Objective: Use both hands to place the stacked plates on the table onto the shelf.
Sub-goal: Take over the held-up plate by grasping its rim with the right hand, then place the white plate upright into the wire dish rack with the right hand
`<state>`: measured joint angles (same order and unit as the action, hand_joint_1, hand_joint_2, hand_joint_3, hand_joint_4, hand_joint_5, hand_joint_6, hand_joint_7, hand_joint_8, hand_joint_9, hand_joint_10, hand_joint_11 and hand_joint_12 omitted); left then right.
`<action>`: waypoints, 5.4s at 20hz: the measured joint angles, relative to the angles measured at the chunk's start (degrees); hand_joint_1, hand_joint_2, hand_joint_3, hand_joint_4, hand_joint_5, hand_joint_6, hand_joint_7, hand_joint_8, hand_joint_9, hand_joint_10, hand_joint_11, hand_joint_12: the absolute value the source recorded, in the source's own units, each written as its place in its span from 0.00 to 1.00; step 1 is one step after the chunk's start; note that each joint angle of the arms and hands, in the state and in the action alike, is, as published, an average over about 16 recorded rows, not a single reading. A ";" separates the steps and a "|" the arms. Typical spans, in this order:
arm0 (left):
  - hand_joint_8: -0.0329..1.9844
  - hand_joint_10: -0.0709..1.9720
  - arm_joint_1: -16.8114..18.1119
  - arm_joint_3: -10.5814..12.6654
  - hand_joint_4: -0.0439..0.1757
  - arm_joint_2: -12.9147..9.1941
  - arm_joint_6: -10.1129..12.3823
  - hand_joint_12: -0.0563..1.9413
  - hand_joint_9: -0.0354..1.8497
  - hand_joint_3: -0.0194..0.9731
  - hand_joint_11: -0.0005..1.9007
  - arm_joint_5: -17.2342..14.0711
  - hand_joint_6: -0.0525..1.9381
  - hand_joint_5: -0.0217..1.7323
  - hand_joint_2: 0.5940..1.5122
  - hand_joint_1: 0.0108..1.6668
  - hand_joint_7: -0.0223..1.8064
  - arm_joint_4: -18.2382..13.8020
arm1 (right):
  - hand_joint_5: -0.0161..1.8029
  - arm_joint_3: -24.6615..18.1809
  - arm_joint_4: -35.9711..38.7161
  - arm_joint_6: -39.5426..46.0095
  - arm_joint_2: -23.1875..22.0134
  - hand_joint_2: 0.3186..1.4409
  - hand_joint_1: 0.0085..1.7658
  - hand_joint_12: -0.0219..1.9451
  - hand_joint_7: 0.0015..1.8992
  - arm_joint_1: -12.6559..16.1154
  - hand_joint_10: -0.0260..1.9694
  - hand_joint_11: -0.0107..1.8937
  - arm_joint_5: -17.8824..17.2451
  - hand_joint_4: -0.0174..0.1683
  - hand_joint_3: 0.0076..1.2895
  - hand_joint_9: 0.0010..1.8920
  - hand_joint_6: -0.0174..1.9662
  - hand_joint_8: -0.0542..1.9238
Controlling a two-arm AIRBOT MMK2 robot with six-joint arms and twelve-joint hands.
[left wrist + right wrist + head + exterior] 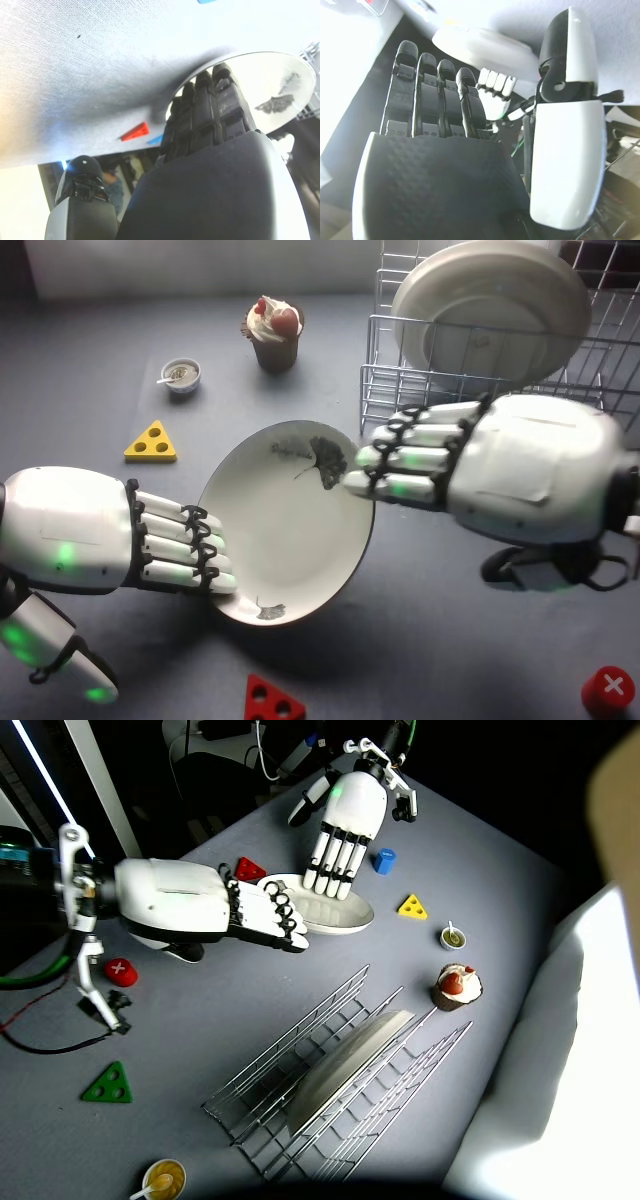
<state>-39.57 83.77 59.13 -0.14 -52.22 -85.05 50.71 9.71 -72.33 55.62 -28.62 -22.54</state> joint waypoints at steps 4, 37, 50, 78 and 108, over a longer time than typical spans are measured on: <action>0.01 0.03 0.00 0.04 0.16 0.00 0.00 0.02 0.10 0.03 0.08 -0.02 0.02 0.06 0.53 0.02 0.09 -0.01 | 0.10 1.66 0.95 -0.86 3.17 0.53 0.64 0.02 0.09 1.40 0.02 0.16 1.33 0.11 0.00 0.10 0.02 0.03; 0.01 0.03 0.43 0.65 0.16 0.32 0.07 0.02 0.11 0.03 0.08 -0.41 0.02 0.07 0.54 0.03 0.09 -0.10 | 0.32 10.79 3.17 -3.90 18.34 0.56 0.82 0.17 0.32 4.00 0.10 0.32 4.73 0.11 0.00 0.32 0.10 0.08; 0.01 0.03 2.19 0.84 0.19 -0.85 0.13 0.03 0.12 0.03 0.09 -1.07 0.03 0.09 0.54 0.04 0.11 6.52 | 0.51 7.05 1.87 -4.02 15.54 0.53 0.84 0.30 0.57 3.18 0.35 0.58 2.01 0.11 0.00 0.58 0.38 0.21; 0.02 0.04 7.47 4.35 0.21 -11.84 0.08 0.03 0.12 0.03 0.10 -7.18 0.04 0.09 0.54 0.02 0.11 13.62 | 0.50 -12.38 -33.92 -3.08 -7.66 0.55 0.83 0.68 0.57 24.27 0.40 0.52 18.45 0.06 0.00 0.58 0.49 0.31; 0.02 0.04 10.25 6.78 0.23 -12.78 0.11 0.04 0.12 0.03 0.09 -12.01 0.04 0.09 0.54 0.03 0.11 10.55 | 0.50 3.00 -47.93 14.74 -9.48 0.58 0.84 0.65 0.58 29.81 0.37 0.54 24.48 0.05 0.00 0.60 0.47 0.32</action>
<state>-29.32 90.55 46.35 -0.03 -64.23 -74.49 53.70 -38.22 -57.59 46.14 1.19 1.95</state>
